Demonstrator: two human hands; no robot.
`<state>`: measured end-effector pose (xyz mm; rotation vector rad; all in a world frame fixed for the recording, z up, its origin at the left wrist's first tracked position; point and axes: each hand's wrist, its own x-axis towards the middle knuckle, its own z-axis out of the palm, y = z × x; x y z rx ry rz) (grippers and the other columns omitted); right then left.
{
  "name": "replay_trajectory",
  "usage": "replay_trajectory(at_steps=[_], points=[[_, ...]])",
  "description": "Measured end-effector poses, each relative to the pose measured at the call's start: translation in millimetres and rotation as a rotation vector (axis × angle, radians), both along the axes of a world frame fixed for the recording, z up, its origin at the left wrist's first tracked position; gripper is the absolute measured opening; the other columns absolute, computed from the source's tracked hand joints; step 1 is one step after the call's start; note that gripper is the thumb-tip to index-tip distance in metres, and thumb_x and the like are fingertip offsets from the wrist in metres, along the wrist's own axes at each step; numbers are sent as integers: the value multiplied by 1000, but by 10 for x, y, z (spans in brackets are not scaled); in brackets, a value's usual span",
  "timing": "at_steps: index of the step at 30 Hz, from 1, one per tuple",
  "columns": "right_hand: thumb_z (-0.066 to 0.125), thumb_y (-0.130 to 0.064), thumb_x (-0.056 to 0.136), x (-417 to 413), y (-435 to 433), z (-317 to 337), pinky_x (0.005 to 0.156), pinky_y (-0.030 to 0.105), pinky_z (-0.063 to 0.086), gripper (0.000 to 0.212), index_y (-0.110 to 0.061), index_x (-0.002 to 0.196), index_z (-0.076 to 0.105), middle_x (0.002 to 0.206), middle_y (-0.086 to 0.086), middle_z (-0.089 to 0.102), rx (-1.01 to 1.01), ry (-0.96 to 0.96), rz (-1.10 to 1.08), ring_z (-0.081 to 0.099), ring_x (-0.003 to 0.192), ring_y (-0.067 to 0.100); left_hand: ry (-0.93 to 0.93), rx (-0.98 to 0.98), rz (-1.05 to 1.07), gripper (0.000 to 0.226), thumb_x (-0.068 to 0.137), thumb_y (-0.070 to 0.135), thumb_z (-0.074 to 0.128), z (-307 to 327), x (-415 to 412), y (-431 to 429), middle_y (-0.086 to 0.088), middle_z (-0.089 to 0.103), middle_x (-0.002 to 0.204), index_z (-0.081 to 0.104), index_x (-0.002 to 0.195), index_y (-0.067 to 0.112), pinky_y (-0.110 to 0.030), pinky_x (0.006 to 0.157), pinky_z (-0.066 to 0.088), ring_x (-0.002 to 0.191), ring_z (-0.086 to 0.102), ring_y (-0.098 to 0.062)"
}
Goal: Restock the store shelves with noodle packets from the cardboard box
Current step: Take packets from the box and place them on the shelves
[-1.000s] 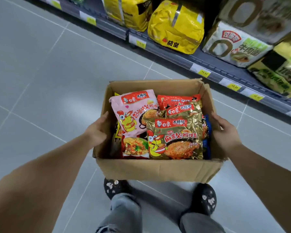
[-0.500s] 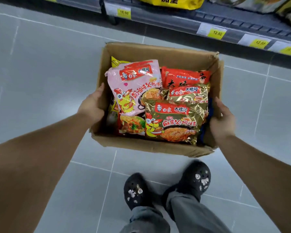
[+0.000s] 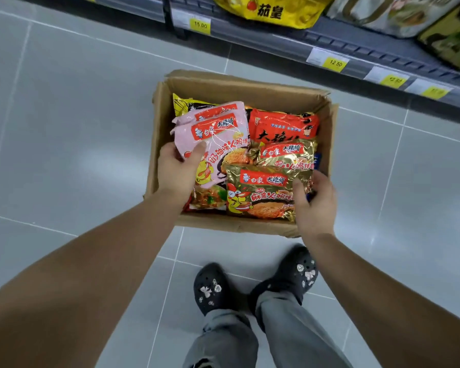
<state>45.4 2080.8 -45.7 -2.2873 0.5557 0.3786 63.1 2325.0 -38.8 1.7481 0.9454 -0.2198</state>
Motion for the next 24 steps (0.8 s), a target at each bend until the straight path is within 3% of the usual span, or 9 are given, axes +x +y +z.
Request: replay_trajectory(at_steps=[2, 5, 7, 11, 13, 16, 20, 22, 24], points=[[55, -72, 71, -81, 28, -57, 94, 46, 49, 73, -24, 126, 50, 121, -4, 60, 35, 79, -28, 56, 114, 17, 31, 37, 83, 42, 78, 42, 71, 9, 57, -99, 7, 70, 101, 62, 109, 16, -27, 74, 56, 92, 68, -11], [68, -65, 58, -102, 88, -101, 96, 45, 49, 86, -21, 127, 44, 123, -3, 58, 58, 145, -103, 55, 116, 19, 23, 54, 63, 30, 80, 38, 70, 36, 35, -150, 6, 69, 98, 61, 102, 19, -32, 76, 57, 87, 66, -11], [78, -52, 59, -99, 147, -135, 95, 47, 49, 86, -18, 127, 36, 124, 1, 56, 71, 176, -176, 56, 114, 22, -21, 73, 29, 21, 85, 41, 63, 63, -35, -90, 10, 66, 99, 58, 104, 32, -27, 74, 56, 85, 65, -6], [78, -41, 68, -99, 248, -177, 94, 48, 46, 75, -21, 119, 27, 117, 5, 55, 21, 302, -233, 57, 108, 31, 76, 112, 55, 21, 72, 71, 49, 74, -217, 95, 12, 65, 98, 43, 89, 60, -45, 84, 55, 93, 67, -15], [79, -37, 71, -88, 273, -169, 88, 37, 46, 79, -14, 127, 29, 125, 8, 53, 43, 327, -286, 55, 113, 31, 79, -4, 106, 44, 73, 55, 69, 130, -258, 31, 8, 64, 103, 41, 106, 47, -42, 85, 56, 97, 66, -15], [80, -46, 67, -96, 222, -137, 94, 42, 48, 78, -14, 128, 43, 126, 6, 56, 86, 401, -254, 53, 116, 32, 134, -41, 170, 76, 66, 24, 84, 191, -230, -74, -2, 61, 115, 38, 126, 16, -41, 89, 54, 107, 62, -20], [77, -55, 64, -171, 118, 91, 89, 44, 50, 60, -18, 108, 57, 114, 6, 60, 51, 309, -98, 55, 108, 30, 134, 20, 77, 46, 68, 25, 79, 365, -229, -78, 3, 69, 103, 61, 109, 21, -35, 82, 55, 91, 65, -16], [76, -48, 70, -168, 107, 378, 83, 37, 51, 47, -21, 104, 55, 107, 2, 63, 115, 209, -148, 59, 99, 25, 126, 58, 45, 22, 71, 26, 76, 654, -240, -65, 10, 66, 84, 60, 86, 26, -29, 74, 53, 76, 63, -11], [75, -43, 73, -144, 81, 722, 84, 39, 53, 42, -25, 104, 54, 102, -3, 67, 170, 121, -233, 63, 95, 23, 101, 63, 25, 23, 72, 22, 76, 1018, -208, -43, 7, 63, 83, 57, 85, 25, -30, 74, 53, 78, 63, -15]])
